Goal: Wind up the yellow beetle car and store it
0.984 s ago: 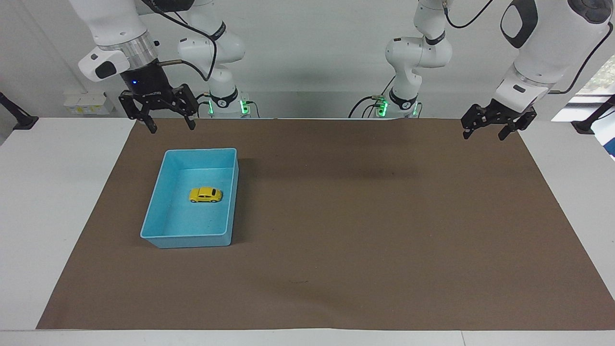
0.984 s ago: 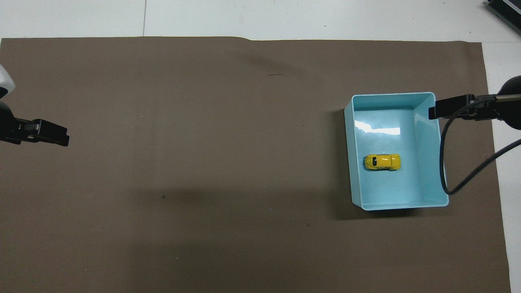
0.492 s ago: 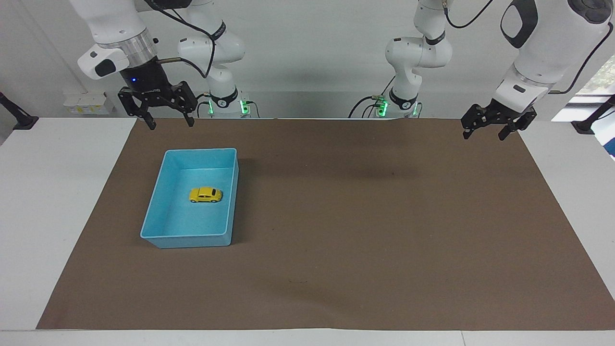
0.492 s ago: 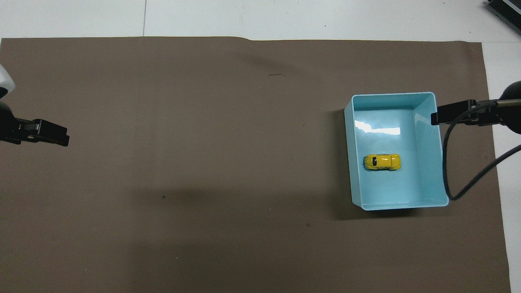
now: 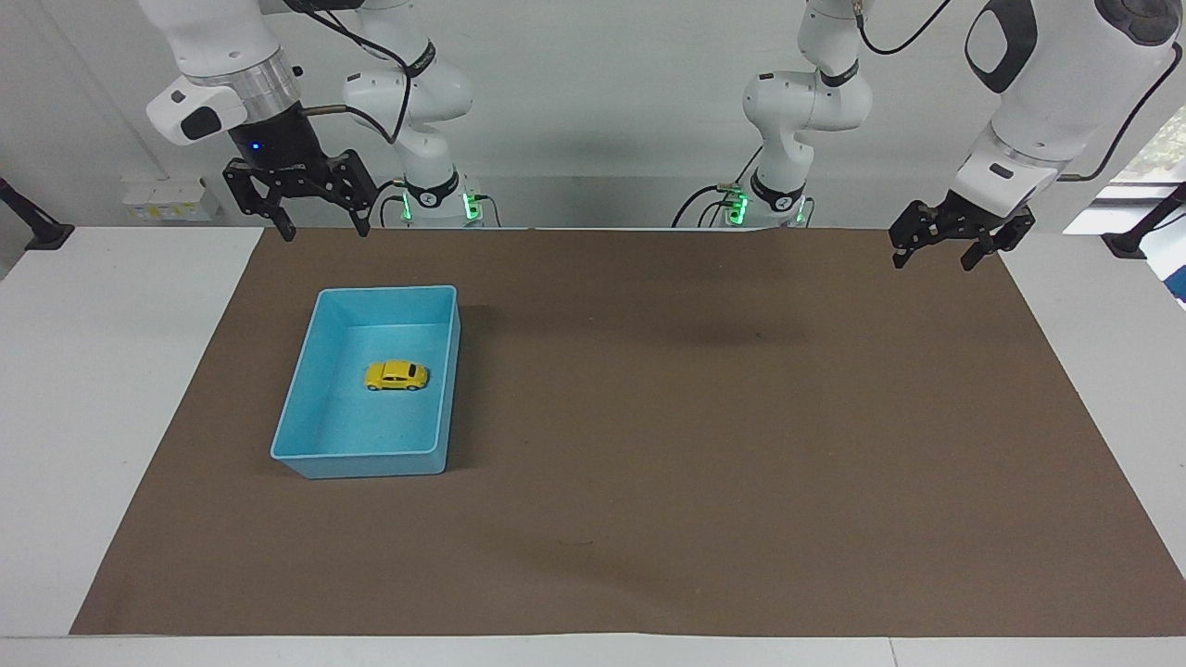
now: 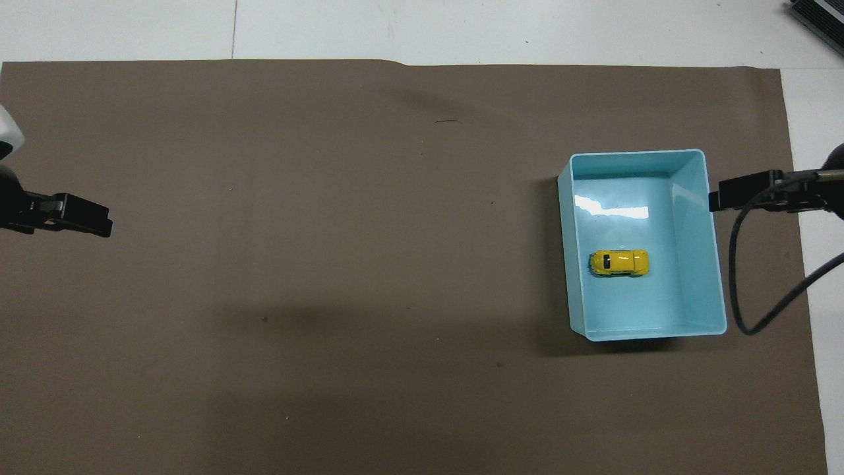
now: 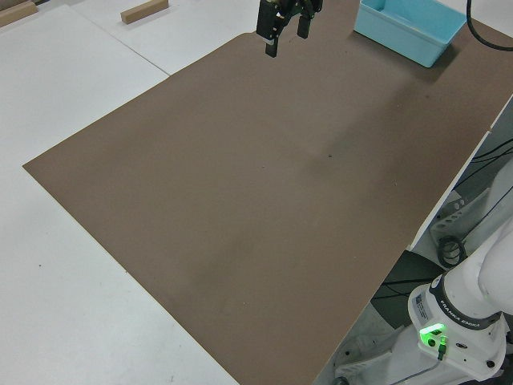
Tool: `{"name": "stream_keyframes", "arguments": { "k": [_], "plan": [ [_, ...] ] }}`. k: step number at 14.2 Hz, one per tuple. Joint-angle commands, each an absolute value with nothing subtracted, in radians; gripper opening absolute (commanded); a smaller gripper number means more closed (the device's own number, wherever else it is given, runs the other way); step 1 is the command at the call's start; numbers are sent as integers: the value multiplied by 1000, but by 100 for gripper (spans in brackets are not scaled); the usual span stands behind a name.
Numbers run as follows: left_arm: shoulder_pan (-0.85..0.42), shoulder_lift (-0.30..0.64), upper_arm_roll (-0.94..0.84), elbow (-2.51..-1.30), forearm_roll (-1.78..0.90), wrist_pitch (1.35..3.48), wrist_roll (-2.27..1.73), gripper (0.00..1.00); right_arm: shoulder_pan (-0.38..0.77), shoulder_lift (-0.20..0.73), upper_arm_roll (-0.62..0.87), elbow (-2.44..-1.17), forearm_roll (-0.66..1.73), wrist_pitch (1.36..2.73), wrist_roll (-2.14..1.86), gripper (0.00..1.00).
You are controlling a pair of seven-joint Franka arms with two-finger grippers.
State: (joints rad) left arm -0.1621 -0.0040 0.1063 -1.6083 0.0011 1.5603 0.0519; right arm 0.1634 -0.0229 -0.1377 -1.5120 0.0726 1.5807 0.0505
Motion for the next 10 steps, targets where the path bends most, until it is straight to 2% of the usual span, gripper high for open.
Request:
{"name": "stream_keyframes", "arguments": {
  "k": [1, 4, 10],
  "plan": [
    [-143, -21, 95, -1617, -14, 1548, 46, 100, 155, -35, -138, -1520, 51, 1571, 49, 100],
    [-143, -21, 95, -1617, -14, 1548, 46, 100, 106, -35, -138, -1520, 55, 1572, 45, 100],
    [-143, -21, 95, -1617, -14, 1548, 46, 100, 104, -38, -133, -1520, 51, 1532, 45, 100]
  ]
}}
